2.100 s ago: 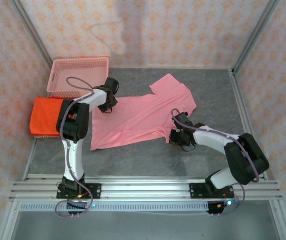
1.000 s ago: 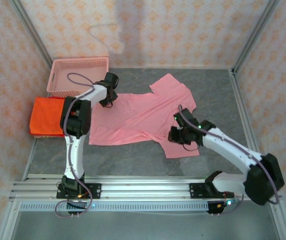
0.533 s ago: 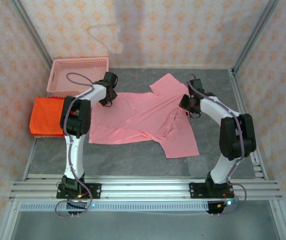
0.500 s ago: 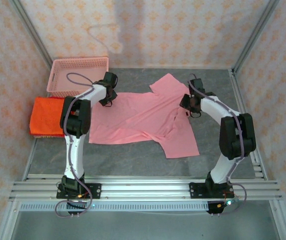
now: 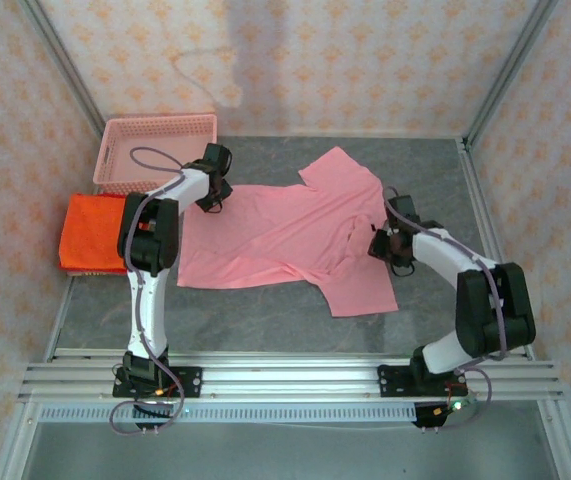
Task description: Fold and stack the t-shirts
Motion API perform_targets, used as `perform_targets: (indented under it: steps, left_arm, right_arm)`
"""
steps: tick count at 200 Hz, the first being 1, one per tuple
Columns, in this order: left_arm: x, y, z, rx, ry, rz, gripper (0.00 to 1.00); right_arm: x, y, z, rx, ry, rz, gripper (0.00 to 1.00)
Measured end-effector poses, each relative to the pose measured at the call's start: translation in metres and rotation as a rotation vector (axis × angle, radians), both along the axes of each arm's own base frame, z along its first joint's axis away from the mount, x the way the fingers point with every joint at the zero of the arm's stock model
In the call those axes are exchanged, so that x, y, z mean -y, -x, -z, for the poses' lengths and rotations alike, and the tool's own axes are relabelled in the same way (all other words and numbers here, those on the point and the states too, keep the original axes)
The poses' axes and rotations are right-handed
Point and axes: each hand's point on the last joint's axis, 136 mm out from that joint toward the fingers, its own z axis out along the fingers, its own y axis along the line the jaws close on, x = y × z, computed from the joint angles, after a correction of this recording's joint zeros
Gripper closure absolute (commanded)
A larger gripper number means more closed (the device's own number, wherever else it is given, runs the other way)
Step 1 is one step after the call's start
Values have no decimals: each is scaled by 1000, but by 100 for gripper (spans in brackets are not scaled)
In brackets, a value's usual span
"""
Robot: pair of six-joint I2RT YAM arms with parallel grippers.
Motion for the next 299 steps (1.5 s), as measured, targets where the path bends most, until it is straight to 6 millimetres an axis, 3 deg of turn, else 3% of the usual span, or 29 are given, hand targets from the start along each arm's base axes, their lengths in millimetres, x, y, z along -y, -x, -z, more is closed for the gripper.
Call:
perform_targets:
  steps: [37,63,100,130,136,175,198,215,236,253,274,299]
  left_arm:
    - [0,0,0,2,5,-5,55]
    - [0,-1,0,3,7,-7,55]
    - [0,0,0,8,14,-18,55]
    - [-1,0,0,10,27,-21,55]
    - [-1,0,0,11,32,-22,55]
    - [-3,-1,-1,21,62,-24,54]
    - [-4,-2,-1,29,76,-28,55]
    - [-4,-3,-1,32,86,-29,54]
    - [-3,-4,-1,37,93,-26,52]
    - [-3,-5,-2,39,96,-22,52]
    - [-3,-5,-2,39,96,-21,52]
    - [-2,-5,-2,40,97,-21,52]
  right_arm:
    - [-1,27,15,-81,-22,-6,75]
    - [-3,48,29,-149,-40,-12,76]
    - [-5,55,31,-185,-64,23,87]
    - [-1,73,32,-253,-65,100,94]
    - [1,78,32,-268,-62,112,100]
    - [15,121,27,-373,-20,208,100]
    - [22,133,19,-390,8,240,100]
    - [23,137,15,-390,8,251,83]
    - [20,130,4,-327,-24,255,58]
    - [16,111,-12,-226,-51,224,46]
    - [10,67,-43,-45,-78,182,46]
    - [4,-1,-71,116,-54,122,56]
